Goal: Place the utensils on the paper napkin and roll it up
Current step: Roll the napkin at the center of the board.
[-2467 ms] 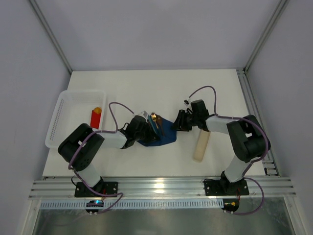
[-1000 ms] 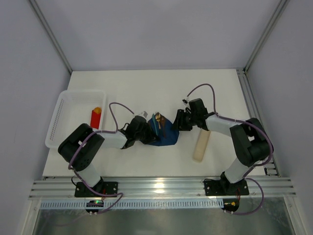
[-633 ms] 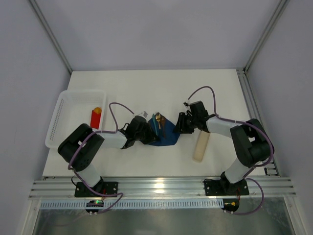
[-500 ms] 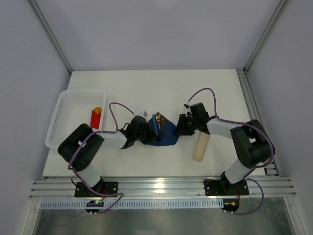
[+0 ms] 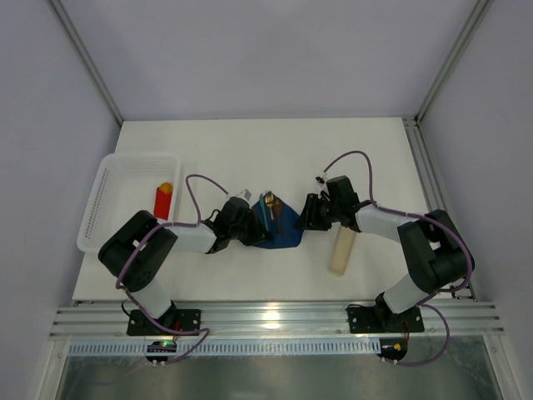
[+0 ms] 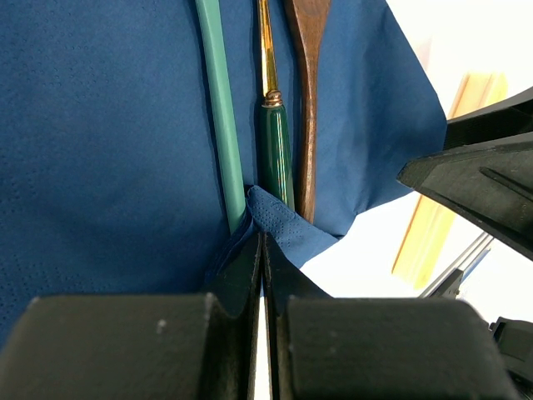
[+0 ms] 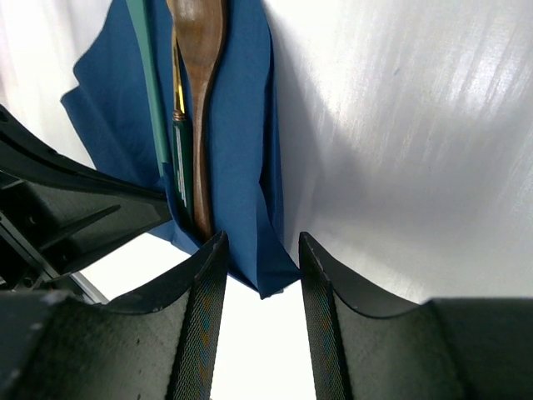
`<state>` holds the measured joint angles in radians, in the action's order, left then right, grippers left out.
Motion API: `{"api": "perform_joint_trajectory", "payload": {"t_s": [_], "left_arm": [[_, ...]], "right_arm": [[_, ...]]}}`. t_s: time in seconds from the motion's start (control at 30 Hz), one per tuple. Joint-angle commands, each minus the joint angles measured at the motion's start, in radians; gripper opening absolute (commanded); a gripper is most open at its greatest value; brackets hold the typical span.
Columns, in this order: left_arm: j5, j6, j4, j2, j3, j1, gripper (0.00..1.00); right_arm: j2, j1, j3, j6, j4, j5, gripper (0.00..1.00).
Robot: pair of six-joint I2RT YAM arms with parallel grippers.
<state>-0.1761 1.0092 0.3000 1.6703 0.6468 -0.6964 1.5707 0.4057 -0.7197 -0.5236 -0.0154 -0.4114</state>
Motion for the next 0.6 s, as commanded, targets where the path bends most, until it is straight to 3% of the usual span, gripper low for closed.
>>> {"api": "perform_joint_trajectory", "payload": {"t_s": [0.0, 0.57], "left_arm": [[0.021, -0.021, -0.015, -0.026, -0.013, -0.003, 0.00], [0.026, -0.021, -0.015, -0.034, -0.019, -0.003, 0.00]], "right_arm": [[-0.012, -0.005, 0.000, -0.033, 0.075, -0.026, 0.44], [-0.092, -0.018, 0.023, -0.049, 0.061, -0.026, 0.43]]}}
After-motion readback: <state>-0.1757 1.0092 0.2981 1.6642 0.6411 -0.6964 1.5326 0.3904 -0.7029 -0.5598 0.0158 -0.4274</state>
